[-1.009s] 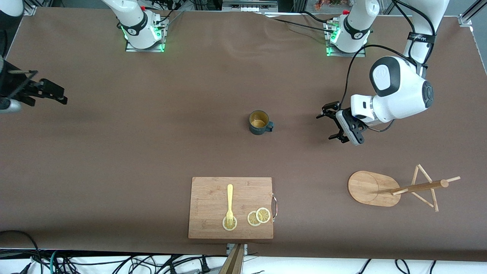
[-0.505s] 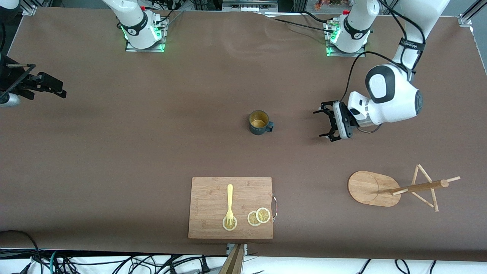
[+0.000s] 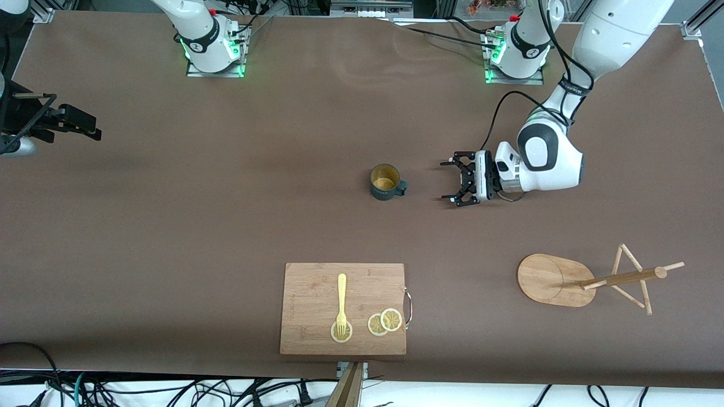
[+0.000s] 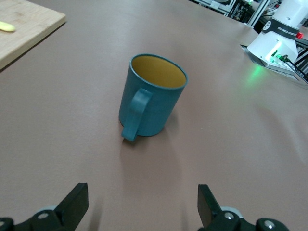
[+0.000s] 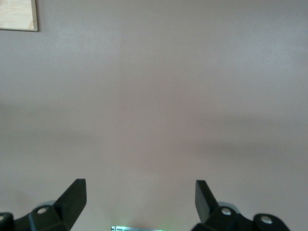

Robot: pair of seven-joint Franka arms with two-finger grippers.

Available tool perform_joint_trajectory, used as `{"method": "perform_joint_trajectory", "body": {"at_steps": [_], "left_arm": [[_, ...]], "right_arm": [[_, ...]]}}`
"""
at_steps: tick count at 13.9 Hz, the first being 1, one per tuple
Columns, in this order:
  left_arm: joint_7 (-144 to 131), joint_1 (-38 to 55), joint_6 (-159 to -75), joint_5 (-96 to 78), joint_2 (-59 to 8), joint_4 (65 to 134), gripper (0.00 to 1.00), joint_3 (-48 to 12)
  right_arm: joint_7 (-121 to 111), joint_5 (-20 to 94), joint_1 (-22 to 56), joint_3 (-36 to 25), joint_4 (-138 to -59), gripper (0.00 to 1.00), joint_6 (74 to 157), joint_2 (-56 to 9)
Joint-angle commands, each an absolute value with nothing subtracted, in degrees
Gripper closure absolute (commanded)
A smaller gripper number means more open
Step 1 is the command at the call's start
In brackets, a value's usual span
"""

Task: Pass cup and hang on rack
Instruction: 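Move the left gripper toward the mug handle, fingers open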

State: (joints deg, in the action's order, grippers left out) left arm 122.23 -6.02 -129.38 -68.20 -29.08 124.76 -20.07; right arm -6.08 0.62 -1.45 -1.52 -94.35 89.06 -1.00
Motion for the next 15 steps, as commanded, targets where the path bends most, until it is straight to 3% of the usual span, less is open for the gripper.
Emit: {"method": "perform_joint_trajectory", "body": {"at_steps": [1,5,15], "left_arm": [[130.8,-7.3,-128.1,-73.9,-32.8,123.5,0.0,-22.0],[141.8,-6.6,-127.1,-79.4,-39.3,120.2,0.0,-22.9],[142.5,-3.7,-126.7,-85.4,-43.2,114.4,0.0,-24.5]], "right_arm": [[-5.2,0.0,-2.2,-0.9,-94.8,0.0,88.4,-0.2],[-5.2,0.0,-2.2,-0.9,-94.8,0.0,88.1,-0.1],[-5.1,0.4,-2.2,-0.9,-94.3,0.0,90.8,-0.7]]}}
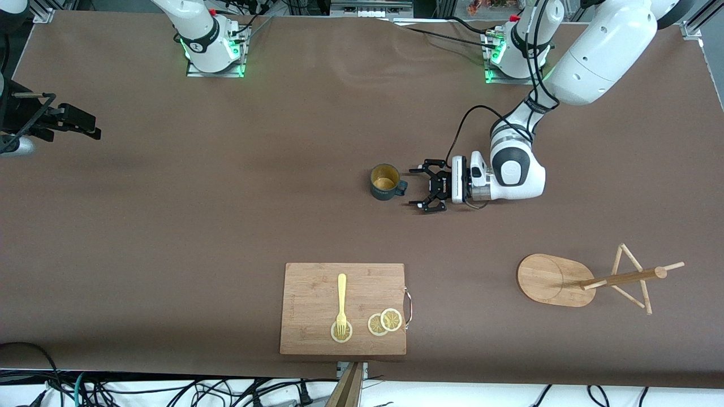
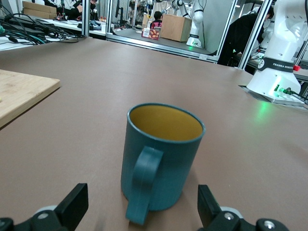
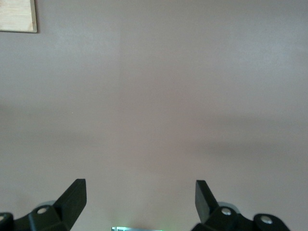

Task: Pass cup and hang on rack
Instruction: 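Move the left gripper toward the mug handle, fingers open, then close the left gripper on the teal mug handle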

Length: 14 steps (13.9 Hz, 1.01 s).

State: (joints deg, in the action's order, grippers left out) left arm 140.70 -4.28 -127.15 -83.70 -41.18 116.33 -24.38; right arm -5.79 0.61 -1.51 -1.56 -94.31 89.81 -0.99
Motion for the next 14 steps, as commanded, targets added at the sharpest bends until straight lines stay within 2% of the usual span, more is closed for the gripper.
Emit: {"method": "perform_joint_trajectory", "body": {"at_steps": [1,5,6,7,10,11,14], "left_arm": [[142.5,-3.5,-126.8,-85.4,-43.9,114.3,0.0,-24.5],[142.5,-2.6,-127.0,-85.9,-44.8,113.2,0.01,-24.5],[142.5,-2.5,-127.0,-86.6,-45.1,112.4,0.05,-24.5],[142.5,-2.0,-127.0,-86.7,-45.2,112.3,0.14,-24.5],[142.5,-2.0,-127.0,-86.7,-45.2,112.3,0.5,-24.4],[142.6,-2.0,-126.9,-86.6,-45.2,112.3,0.55,-24.4],[143.8,-2.1,-126.7,-86.4,-45.2,112.6,0.59,-24.4]], "right_arm": [[-5.1,0.4,-2.2,-0.8,-94.4,0.0,90.9,-1.1],[-5.1,1.8,-2.2,-1.0,-94.4,0.0,91.5,-2.3],[-5.1,1.8,-2.2,-0.9,-94.5,0.0,92.7,-2.5],[-5.1,1.8,-2.3,-0.9,-94.4,0.0,93.0,-3.2],[-5.3,1.8,-2.4,-1.1,-94.6,0.0,92.3,-3.3],[-5.4,1.8,-2.4,-1.1,-94.6,0.0,92.2,-3.3],[-5.4,1.8,-2.4,-1.1,-94.6,0.0,92.2,-3.3]]}}
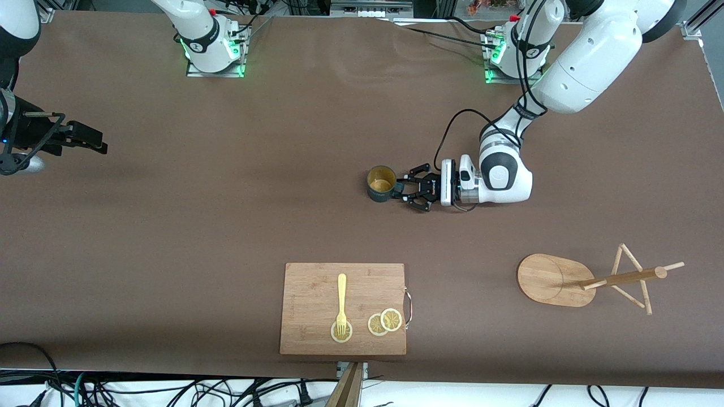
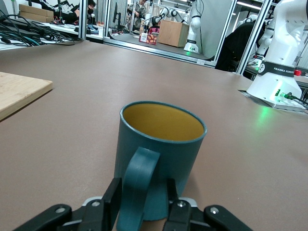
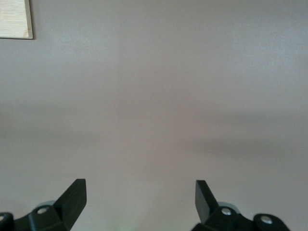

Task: Pass cup and hang on rack
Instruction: 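Close the left gripper on the teal mug handle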

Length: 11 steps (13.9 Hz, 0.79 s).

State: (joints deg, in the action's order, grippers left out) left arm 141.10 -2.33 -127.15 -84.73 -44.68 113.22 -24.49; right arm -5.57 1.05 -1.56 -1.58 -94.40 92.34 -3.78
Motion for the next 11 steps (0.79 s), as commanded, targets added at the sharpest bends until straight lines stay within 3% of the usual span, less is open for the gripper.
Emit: {"method": "perform_joint_trajectory", "body": {"at_steps": [1,2,4,5,8,11], "left_arm": [[144.6,-2.2,-126.7,-86.4,-45.2,112.8,0.64,-24.4],[144.7,-2.4,-126.7,-86.4,-45.2,112.9,0.68,-24.4],[145.9,-2.5,-126.0,-86.4,-45.2,113.0,0.9,-24.4],[146.5,-2.7,-125.4,-86.3,-45.1,113.0,0.96,-24.4],[146.5,-5.4,-125.1,-86.3,-41.3,116.6,1.0,-24.4],[144.4,-10.2,-125.0,-86.3,-31.9,123.4,1.0,-24.4]], "right_arm": [[-5.5,1.8,-2.5,-1.1,-94.6,0.0,92.2,-3.3],[-5.6,1.8,-2.5,-1.1,-94.6,0.0,92.1,-3.3],[-5.5,1.8,-2.5,-1.2,-94.6,0.0,91.9,-3.3],[-5.5,1.8,-2.5,-1.2,-94.6,0.0,91.9,-3.2],[-5.6,1.8,-2.5,-1.2,-94.6,0.0,91.8,-3.2],[-5.6,1.8,-2.5,-1.2,-94.6,0.0,91.8,-3.2]]}}
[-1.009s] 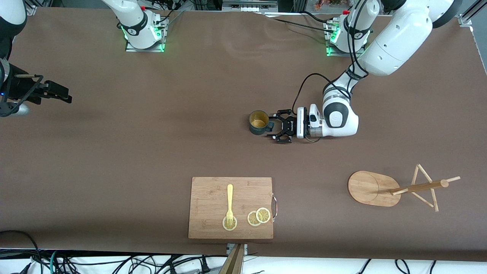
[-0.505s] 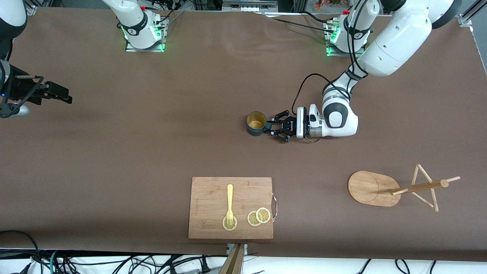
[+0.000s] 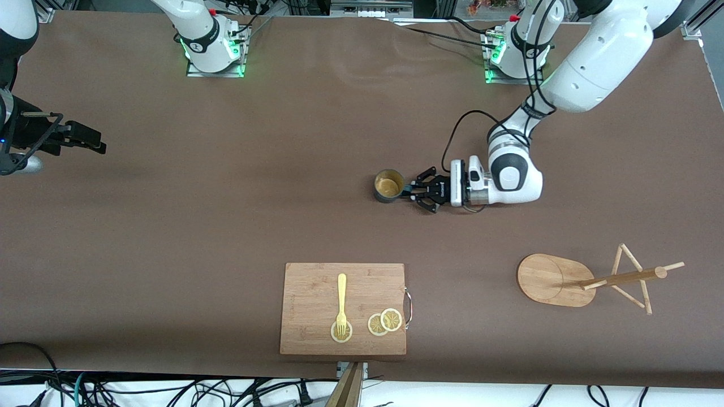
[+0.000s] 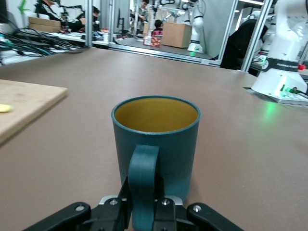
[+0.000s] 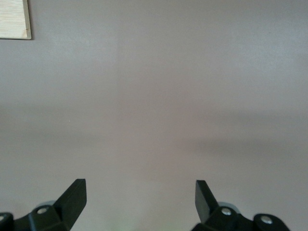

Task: Pass cup and hang on rack
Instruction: 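Close the left gripper on the teal mug handle, then lift the mug by its handle with the left gripper toward the rack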

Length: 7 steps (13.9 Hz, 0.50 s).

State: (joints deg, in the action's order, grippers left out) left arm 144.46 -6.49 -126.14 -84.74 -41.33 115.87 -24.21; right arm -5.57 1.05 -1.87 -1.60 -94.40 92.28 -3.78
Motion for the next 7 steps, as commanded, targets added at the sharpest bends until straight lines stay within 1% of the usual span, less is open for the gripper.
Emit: {"method": "perform_joint_trajectory", "body": {"at_steps": [1,4,7], "left_arm": [[142.1,-12.2,-125.0,-86.1,-28.2,125.9,1.0,-24.3],[137.4,-17.7,-124.9,-85.8,-18.7,132.5,1.0,-24.3],[133.3,-24.2,-124.3,-85.6,-11.2,138.1,1.0,-24.3]], "right_arm": [[-5.6,1.8,-2.5,-1.2,-94.6,0.0,91.8,-3.2],[-5.7,1.8,-2.5,-1.3,-94.6,0.0,91.8,-3.2],[-5.7,1.8,-2.5,-1.3,-94.6,0.0,91.8,-3.2]]}}
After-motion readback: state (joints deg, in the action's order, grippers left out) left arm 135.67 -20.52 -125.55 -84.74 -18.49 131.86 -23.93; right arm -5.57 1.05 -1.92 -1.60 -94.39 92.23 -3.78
